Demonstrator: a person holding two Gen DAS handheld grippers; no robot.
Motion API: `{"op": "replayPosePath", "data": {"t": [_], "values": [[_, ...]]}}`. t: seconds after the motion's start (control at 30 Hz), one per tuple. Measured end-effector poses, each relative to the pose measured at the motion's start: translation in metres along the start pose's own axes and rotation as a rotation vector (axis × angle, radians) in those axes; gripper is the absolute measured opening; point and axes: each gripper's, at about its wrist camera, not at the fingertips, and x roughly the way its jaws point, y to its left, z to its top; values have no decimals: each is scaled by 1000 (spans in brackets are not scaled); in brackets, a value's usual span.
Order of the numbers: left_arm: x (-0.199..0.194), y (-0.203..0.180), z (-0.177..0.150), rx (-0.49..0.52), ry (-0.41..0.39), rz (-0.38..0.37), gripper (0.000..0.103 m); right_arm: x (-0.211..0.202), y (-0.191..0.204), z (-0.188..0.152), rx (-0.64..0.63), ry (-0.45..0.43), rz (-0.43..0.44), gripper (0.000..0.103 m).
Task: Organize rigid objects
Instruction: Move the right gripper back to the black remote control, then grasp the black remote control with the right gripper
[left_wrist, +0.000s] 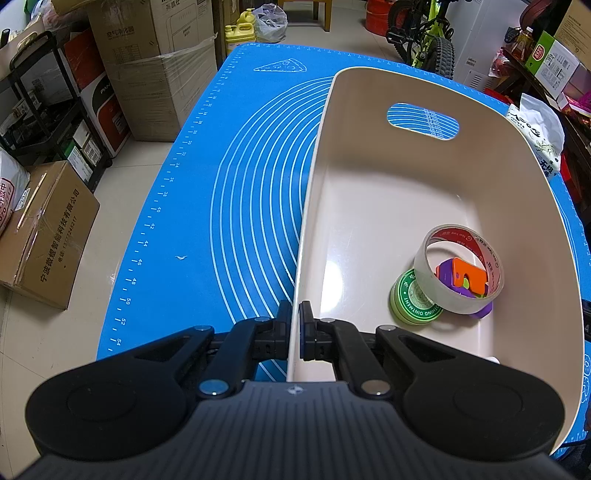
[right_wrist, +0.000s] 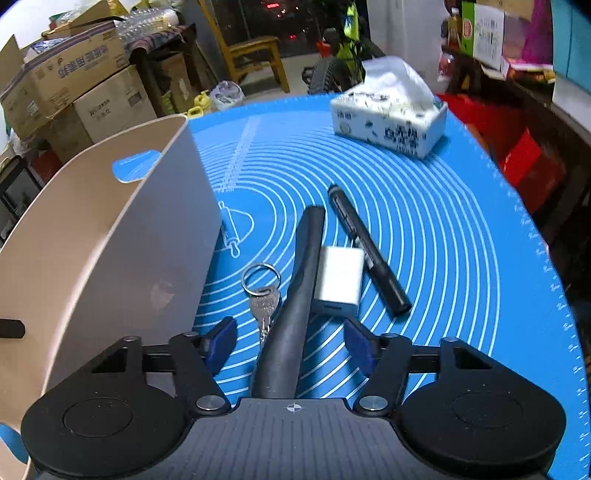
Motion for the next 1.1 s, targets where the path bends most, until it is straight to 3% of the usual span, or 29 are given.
{"op": "replayPosePath", "data": {"t": [0.23, 0.37, 0.6, 1.1], "values": [[0, 0, 0, -1, 0, 0, 6, 15, 3, 2, -15, 30, 1, 56], [0, 0, 0, 0, 0, -1, 6, 23, 6, 4, -18, 56, 5, 37], [0, 0, 0, -3, 0, -3, 6, 20, 12, 1, -58, 29, -9, 31], [0, 0, 0, -3, -1, -4, 6, -17, 5, 9, -27, -81, 3, 31]]}}
